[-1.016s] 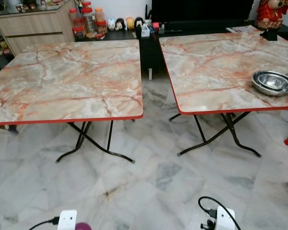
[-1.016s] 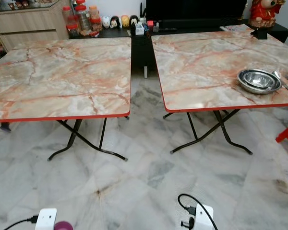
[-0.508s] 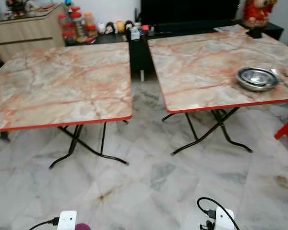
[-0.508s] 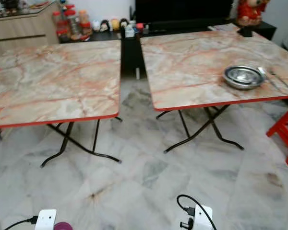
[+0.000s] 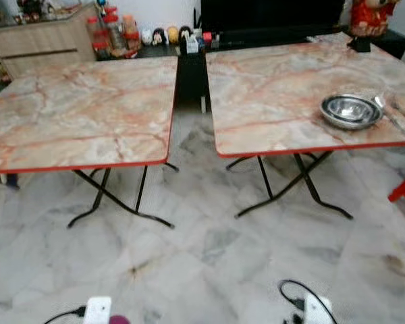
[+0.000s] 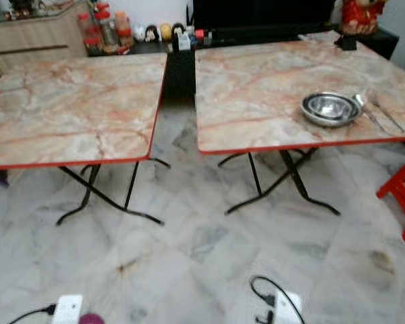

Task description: Setting the table

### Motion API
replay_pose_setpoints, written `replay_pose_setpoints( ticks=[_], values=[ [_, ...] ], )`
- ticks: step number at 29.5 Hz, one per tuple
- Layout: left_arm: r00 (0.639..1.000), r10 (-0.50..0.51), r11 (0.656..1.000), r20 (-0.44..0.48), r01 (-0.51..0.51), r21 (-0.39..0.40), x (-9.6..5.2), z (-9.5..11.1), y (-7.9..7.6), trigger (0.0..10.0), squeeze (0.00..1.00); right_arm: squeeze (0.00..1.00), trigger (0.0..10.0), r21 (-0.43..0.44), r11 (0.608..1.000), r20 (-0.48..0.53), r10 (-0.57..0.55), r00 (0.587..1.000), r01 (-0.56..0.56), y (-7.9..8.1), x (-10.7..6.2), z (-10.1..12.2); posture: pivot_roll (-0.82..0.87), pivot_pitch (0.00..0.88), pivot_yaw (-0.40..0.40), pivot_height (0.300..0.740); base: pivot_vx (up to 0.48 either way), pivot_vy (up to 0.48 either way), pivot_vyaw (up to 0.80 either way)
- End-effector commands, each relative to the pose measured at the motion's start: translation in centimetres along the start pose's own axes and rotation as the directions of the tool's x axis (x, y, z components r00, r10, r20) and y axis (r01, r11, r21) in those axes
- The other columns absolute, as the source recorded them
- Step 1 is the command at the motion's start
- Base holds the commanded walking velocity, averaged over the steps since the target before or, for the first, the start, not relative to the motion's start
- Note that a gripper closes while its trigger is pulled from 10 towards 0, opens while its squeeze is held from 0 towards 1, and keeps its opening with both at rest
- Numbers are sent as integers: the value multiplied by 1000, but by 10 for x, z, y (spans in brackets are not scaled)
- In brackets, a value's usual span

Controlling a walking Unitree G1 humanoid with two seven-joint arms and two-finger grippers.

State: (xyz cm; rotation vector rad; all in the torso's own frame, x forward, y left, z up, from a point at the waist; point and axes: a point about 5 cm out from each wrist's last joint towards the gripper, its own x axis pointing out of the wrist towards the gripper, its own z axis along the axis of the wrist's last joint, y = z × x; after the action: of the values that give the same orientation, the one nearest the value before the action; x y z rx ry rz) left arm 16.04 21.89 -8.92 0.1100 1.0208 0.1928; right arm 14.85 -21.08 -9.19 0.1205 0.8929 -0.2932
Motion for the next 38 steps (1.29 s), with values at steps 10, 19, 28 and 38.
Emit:
replay_pose_setpoints(
  ticks=[10, 19, 28, 38],
  values=[
    [1000, 13, 1000, 25, -13, 20, 1, 5, 8, 10000, 0, 0, 10000, 25, 1000, 10, 18, 1000, -18, 10, 1, 3, -19, 0, 49, 740, 0, -353, 0],
    [997, 3, 1000, 80, -2, -18, 1, 15, 7, 10000, 0, 0, 10000, 24, 999, 7, 27, 1000, -27, 13, 1, 2, 8, 0, 48, 740, 0, 0, 0],
    [998, 8, 1000, 67, -7, -14, 1, 12, 8, 10000, 0, 0, 10000, 59, 998, 17, 30, 999, -31, 15, 2, 6, 10, 0, 47, 740, 183, 0, -89],
    [998, 0, 1000, 62, 1, -12, 1, 11, 6, 10000, 0, 0, 10000, 32, 999, 22, 28, 999, -29, 14, 2, 7, 10, 0, 36, 740, 291, 0, -160]
  ],
)
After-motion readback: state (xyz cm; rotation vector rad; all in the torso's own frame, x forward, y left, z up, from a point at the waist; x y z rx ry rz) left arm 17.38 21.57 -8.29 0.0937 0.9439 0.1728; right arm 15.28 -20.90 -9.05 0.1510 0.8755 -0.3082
